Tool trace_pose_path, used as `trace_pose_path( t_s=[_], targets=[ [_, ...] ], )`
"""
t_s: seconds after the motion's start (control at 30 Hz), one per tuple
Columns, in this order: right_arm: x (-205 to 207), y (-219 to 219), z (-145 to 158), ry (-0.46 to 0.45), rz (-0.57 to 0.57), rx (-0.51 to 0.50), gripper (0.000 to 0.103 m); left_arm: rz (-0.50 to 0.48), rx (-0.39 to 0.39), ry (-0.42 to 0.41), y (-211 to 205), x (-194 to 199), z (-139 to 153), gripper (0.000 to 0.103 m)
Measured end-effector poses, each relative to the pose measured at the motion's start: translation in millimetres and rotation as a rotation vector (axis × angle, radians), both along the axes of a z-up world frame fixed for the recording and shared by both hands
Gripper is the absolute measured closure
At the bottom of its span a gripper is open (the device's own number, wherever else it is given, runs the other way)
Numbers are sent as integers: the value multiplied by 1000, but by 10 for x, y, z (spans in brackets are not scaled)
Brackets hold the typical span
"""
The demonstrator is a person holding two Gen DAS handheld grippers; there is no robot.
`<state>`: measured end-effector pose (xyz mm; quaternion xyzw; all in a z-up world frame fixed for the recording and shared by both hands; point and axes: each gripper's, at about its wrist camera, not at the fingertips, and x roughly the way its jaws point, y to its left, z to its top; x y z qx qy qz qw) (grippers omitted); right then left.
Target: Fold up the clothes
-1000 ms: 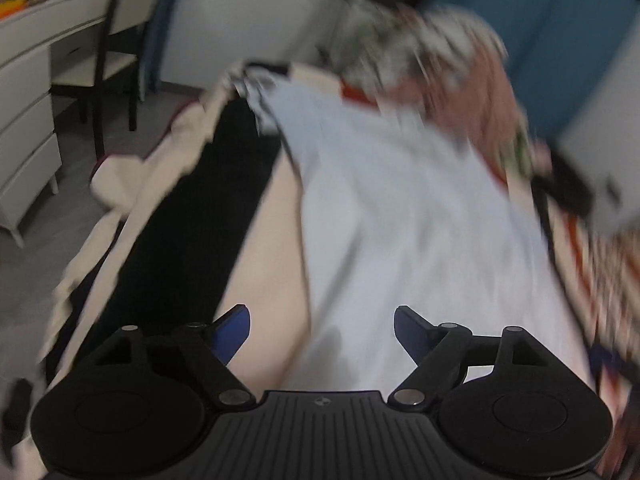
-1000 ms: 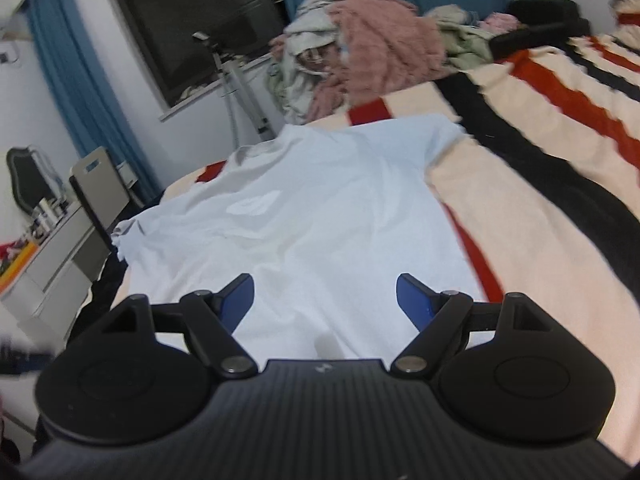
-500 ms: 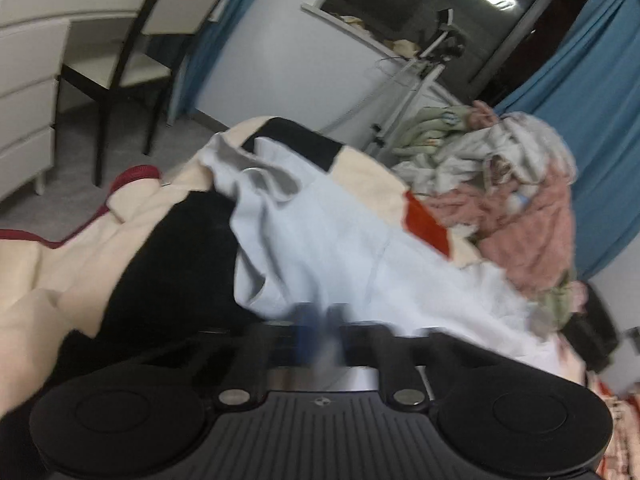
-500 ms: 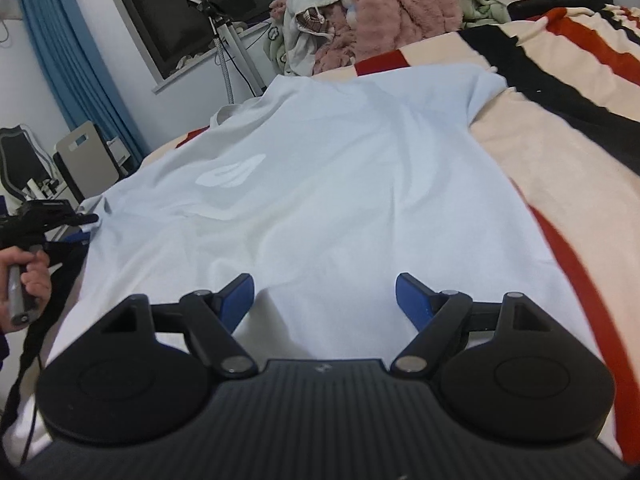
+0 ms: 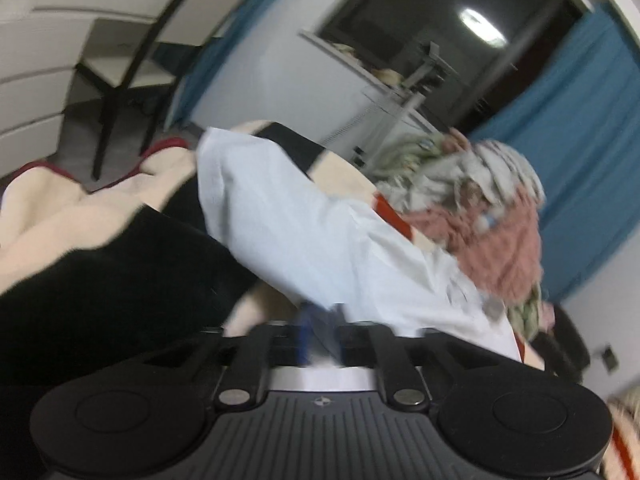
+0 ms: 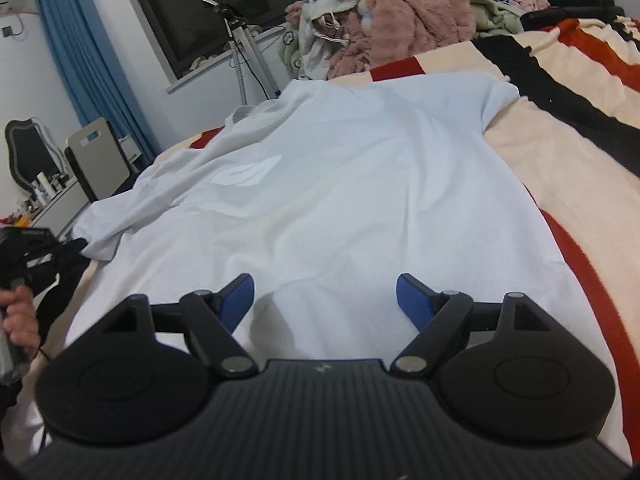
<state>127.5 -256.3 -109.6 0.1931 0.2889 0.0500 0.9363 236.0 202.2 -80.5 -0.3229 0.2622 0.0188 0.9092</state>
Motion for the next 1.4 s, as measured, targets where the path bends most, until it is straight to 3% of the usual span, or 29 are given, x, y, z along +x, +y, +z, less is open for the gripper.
trace_pose_path(
  t_s=[0.03, 0.07, 0.2, 0.23, 0.3, 0.37, 0.4, 0.47, 0.57, 0.67, 0.73, 0.8, 0.83, 0.87, 1.0, 1.2, 1.33, 1.4],
  targets=[
    [-10, 2, 12, -3, 1, -2, 22, 28, -18, 7, 56, 46, -18, 34],
    [-16, 3, 20, -6, 1, -5, 22, 69, -38, 10, 120, 103, -40, 21],
    [-18, -26, 17, -7, -12, -8, 22, 139, -170, -16, 355, 462, -142, 22],
    [-14, -35, 11, -6, -16, -8, 23, 151, -190, -19, 386, 559, -163, 29],
    [-13, -48, 0, -4, -20, -3, 23, 170, -150, -11, 415, 773, -173, 51],
    [-17, -40, 1, -9, -18, -6, 23, 170, -97, -1, 458, 972, -169, 100],
    [-19, -33, 4, -13, -16, -8, 23, 163, -61, 3, 484, 1066, -157, 99],
    [-20, -9, 26, -38, -15, -24, 23, 168, 98, -23, 510, 1254, 19, 100],
    [2, 24, 48, -74, -20, -47, 22, 203, 254, -86, 584, 1420, 404, 101],
    [50, 45, 46, -90, -36, -67, 23, 235, 460, -90, 545, 1623, 635, 101],
    [85, 39, 32, -86, -46, -71, 23, 221, 496, -75, 523, 1756, 616, 100],
    [104, 24, 14, -79, -57, -68, 22, 175, 444, -65, 507, 1789, 551, 93],
    [109, 16, 6, -76, -62, -67, 23, 165, 424, -54, 503, 1782, 495, 77],
    [111, 11, 2, -74, -65, -66, 23, 160, 407, -32, 497, 1730, 443, 58],
    [100, -11, 10, -77, -68, -62, 23, 80, 348, 46, 497, 1233, 284, 41],
    [0, -29, 98, -94, -70, -56, 23, -105, 214, 142, 500, -377, 144, 37],
    [-119, -51, 196, -115, -68, -51, 23, -239, 142, 247, 384, -1198, -48, 40],
    [-214, -66, 270, -135, -67, -46, 23, -283, 155, 276, 301, -1476, -123, 42]
  ],
)
